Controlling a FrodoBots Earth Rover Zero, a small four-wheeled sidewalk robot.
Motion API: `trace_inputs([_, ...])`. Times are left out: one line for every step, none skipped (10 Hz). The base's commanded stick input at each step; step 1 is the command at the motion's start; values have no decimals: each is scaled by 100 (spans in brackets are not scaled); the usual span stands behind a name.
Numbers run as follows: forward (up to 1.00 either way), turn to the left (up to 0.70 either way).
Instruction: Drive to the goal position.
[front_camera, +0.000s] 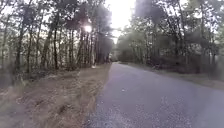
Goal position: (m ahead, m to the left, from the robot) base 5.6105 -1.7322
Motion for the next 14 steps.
trace_inputs([5, 0])
trace_inputs([5, 0])
trace_inputs([5, 0])
trace_inputs([5, 0])
trace_inputs([5, 0])
trace_inputs([5, 0])
trace_inputs([5, 0])
trace_inputs([5, 0])
trace_inputs([5, 0])
trace_inputs([5, 0])
trace_inputs([5, 0])
trace_inputs([5, 0])
trace_inputs([5, 0])
trace_inputs([5, 0])
